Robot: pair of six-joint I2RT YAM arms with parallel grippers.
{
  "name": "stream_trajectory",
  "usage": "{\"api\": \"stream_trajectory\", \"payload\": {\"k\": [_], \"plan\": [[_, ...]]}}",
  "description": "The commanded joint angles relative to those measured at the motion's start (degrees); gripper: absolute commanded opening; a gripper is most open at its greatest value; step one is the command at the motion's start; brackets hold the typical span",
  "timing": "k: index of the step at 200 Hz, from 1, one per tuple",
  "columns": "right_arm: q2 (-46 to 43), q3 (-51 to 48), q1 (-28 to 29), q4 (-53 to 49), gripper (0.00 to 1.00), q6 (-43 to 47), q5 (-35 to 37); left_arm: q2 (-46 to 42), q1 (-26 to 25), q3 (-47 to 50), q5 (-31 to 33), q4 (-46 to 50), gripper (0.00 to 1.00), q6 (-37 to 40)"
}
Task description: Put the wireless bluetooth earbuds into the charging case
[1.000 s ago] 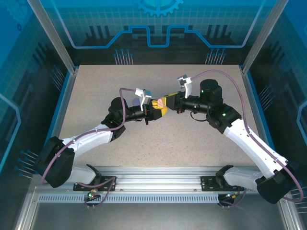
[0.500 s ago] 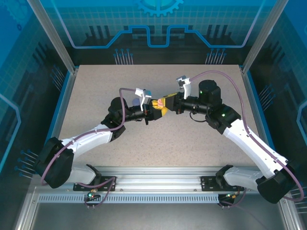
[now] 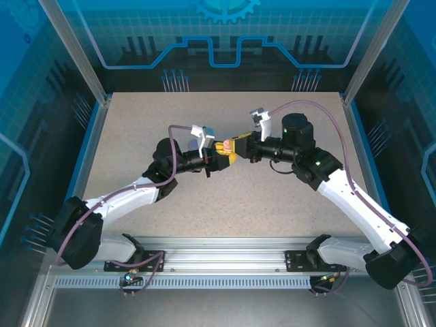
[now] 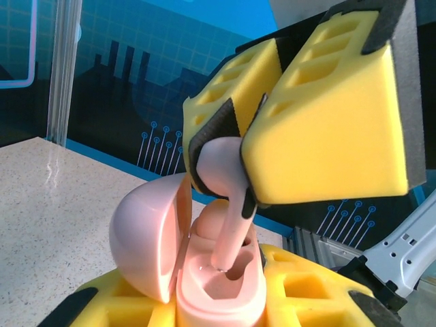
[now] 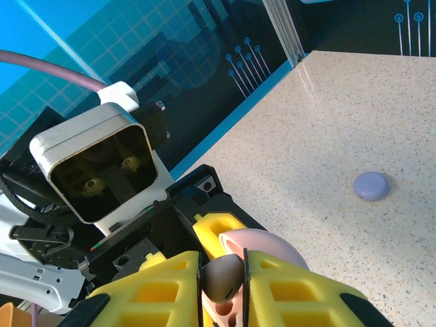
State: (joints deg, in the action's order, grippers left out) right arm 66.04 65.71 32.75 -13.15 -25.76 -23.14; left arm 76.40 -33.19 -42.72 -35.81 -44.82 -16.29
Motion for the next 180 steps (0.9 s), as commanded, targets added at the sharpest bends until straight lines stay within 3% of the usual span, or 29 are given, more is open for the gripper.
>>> {"api": "stream_trajectory", "payload": {"k": [1,100,180], "plan": [[-0.65,2.06,0.82,-1.97,0.20,1.40,1.13,-2.20,-0.46,-1.36,0.30,0.63,0.17,2.80],[-0.87,3.09,0.82,-3.66,0.20,1.76,0.04,-3.25,-1.02,-2.00,0.23,6.97,0.17,9.55],[-2.18,4.24,0.56,-7.63,0.20,2.45,-2.22,-3.28,-1.04,-4.37,2.93,14.23,0.17,19.95]]}}
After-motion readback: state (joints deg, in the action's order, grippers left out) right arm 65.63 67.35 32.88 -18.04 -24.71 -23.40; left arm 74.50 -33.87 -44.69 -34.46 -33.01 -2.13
